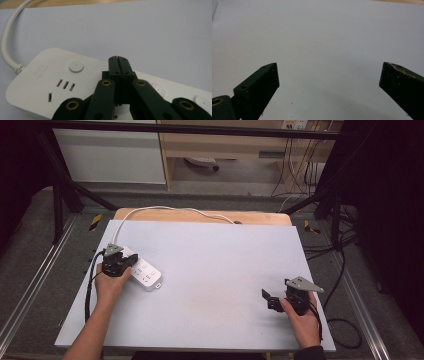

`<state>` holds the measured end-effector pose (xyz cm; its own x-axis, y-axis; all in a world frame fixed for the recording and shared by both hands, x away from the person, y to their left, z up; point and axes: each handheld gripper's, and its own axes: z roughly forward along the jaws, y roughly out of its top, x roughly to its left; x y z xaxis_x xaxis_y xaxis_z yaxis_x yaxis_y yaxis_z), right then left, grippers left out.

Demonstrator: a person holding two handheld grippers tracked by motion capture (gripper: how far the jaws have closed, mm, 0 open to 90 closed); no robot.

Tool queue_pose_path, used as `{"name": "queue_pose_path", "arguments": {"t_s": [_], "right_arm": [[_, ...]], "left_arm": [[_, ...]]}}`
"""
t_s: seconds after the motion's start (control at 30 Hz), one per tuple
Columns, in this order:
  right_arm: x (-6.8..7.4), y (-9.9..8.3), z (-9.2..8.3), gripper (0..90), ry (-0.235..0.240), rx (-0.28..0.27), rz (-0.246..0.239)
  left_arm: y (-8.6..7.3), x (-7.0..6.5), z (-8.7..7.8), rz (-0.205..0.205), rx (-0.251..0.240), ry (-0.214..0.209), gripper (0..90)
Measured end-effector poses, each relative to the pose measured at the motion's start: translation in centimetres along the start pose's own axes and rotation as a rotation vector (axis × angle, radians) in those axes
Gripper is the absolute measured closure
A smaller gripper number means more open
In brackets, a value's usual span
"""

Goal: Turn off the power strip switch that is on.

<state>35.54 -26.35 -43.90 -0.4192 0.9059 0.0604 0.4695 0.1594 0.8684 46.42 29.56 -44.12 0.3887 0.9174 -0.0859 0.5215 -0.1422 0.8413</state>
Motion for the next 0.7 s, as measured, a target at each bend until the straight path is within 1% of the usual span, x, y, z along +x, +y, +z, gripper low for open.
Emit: {"name": "queue_pose_path", "arguments": {"t_s": [0.23,0.3,0.4,0.43,0.5,0.53,0.7], "right_arm": [[0.0,0.01,0.0,3.2,0.001,-0.001,-0.002],[0.01,0.01,-0.01,3.2,0.001,-0.001,-0.003],[0.01,0.01,-0.02,3.2,0.002,-0.002,-0.002],[0.0,0.01,-0.01,3.2,0.002,-0.001,-0.003],[0.01,0.01,-0.01,3.2,0.002,0.001,-0.002],[0.01,0.01,-0.02,3.1,0.002,0.0,-0.002],[-0.01,-0.02,-0.02,3.0,0.001,0.002,0.0]], "left_arm": [[-0.06,-0.17,0.0,0.003,-0.001,0.01,90.0],[-0.06,-0.14,0.02,-0.008,-0.003,0.008,90.0],[-0.07,-0.01,-0.01,-0.012,0.0,0.004,90.0],[-0.05,-0.04,0.01,-0.02,-0.001,0.004,90.0],[-0.08,-0.01,0.0,-0.012,0.001,0.005,90.0],[-0.09,-0.02,0.01,-0.018,0.001,0.003,90.0],[-0.08,-0.3,0.09,-0.01,0.001,0.018,90.0]]}}
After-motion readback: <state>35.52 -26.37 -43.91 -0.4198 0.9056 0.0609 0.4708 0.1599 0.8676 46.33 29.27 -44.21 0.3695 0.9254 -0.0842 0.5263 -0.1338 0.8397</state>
